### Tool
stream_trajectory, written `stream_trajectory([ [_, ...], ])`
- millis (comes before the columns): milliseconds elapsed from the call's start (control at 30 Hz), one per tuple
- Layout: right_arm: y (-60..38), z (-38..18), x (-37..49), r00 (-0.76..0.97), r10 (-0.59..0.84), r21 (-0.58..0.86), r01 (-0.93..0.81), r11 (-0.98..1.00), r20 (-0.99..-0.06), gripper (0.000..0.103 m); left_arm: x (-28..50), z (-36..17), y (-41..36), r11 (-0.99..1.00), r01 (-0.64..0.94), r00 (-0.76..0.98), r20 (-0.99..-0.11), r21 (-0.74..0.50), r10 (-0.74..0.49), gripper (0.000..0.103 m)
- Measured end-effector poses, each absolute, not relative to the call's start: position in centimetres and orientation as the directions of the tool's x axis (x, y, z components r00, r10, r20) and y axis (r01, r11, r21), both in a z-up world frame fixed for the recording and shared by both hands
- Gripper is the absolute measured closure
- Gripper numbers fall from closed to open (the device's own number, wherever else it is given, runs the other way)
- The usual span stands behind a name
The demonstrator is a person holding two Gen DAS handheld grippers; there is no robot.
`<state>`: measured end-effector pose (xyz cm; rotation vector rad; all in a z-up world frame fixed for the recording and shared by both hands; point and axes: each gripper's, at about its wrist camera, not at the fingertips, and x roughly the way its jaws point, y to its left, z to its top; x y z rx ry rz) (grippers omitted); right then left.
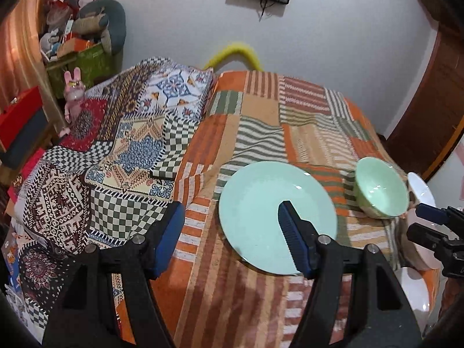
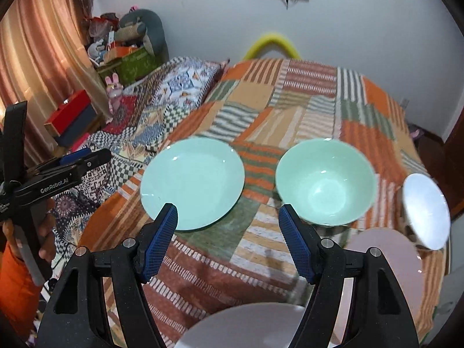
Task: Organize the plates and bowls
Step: 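Move both tools to the mint green plate and grasp its rim, then lift the mint green plate with both tools and carry it over the white plate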
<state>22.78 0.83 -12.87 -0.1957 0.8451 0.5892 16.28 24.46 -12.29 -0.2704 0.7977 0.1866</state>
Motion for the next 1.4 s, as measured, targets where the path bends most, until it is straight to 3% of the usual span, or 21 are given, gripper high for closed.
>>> stream_trajectory([
  [200, 2.9, -15.1, 24.6, 0.473, 0.384, 0.056, -0.571, 0.819, -0.793, 0.04, 18.6, -15.0, 25.4, 0.952, -0.249, 0.653, -0.757, -0.178, 0.03, 0.039],
  [533, 4.6, -18.3, 28.1, 0.368, 0.358, 0.112, -0.545, 0.831, -0.858, 0.068, 21.8, -18.7, 25.9, 0.954, -0.213, 0.587, -0.808, -0.213, -0.049, 0.07],
  [933, 6.1, -20.6, 30.1, 0.313, 0.317, 0.111, -0.532, 0.839, -0.895, 0.07, 23.5, -21.7, 27.0, 0.944, -0.21, 0.532, -0.84, -0.254, -0.108, 0.079],
  [1400, 7.2, -22.2, 31.7, 0.297, 0.287, 0.098, -0.519, 0.849, -0.911, 0.072, 24.7, -22.6, 27.3, 0.925, -0.203, 0.541, -0.824, -0.322, -0.168, 0.081],
])
